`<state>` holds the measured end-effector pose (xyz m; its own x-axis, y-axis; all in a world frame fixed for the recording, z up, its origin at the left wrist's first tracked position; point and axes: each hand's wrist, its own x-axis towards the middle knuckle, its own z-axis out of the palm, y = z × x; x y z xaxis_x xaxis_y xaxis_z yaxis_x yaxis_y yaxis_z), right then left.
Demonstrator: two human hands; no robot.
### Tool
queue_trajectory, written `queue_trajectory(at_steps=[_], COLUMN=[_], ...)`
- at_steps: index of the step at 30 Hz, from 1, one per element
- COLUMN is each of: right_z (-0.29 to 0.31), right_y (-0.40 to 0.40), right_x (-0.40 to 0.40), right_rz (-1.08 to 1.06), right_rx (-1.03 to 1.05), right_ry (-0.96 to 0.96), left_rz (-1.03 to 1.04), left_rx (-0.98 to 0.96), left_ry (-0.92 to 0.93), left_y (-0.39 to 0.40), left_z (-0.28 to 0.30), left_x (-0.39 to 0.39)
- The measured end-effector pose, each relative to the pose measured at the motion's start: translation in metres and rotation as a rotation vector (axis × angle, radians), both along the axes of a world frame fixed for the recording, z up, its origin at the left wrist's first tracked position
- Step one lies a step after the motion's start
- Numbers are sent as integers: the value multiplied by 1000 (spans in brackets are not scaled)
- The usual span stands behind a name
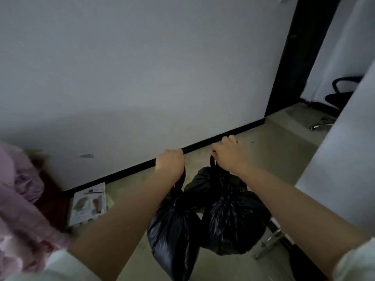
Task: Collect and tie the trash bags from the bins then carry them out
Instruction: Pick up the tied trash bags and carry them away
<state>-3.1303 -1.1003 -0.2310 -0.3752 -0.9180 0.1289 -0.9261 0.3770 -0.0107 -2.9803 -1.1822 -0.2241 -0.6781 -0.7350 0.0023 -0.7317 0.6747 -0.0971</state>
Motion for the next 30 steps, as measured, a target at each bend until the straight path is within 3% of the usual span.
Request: queue_trajectory(at_steps=[9, 15, 21, 30], right_z=[-19, -39, -54, -96], right_y=[-161, -246, -318, -388], right_x=[-193, -344, -511, -726], right_rz=[-202, -218, -208, -258], right_rx=[21, 27, 70, 189], right_ry=[-63, -108, -113, -130], left_rz=[-177, -259, -170, -196], left_rx=[47, 89, 165, 267], left_ry=[-22, -81, -41, -194], left_y=[-201, -289, -374, -461], left_z=[-17, -41, -61, -119], left_x=[-219, -369, -523, -734])
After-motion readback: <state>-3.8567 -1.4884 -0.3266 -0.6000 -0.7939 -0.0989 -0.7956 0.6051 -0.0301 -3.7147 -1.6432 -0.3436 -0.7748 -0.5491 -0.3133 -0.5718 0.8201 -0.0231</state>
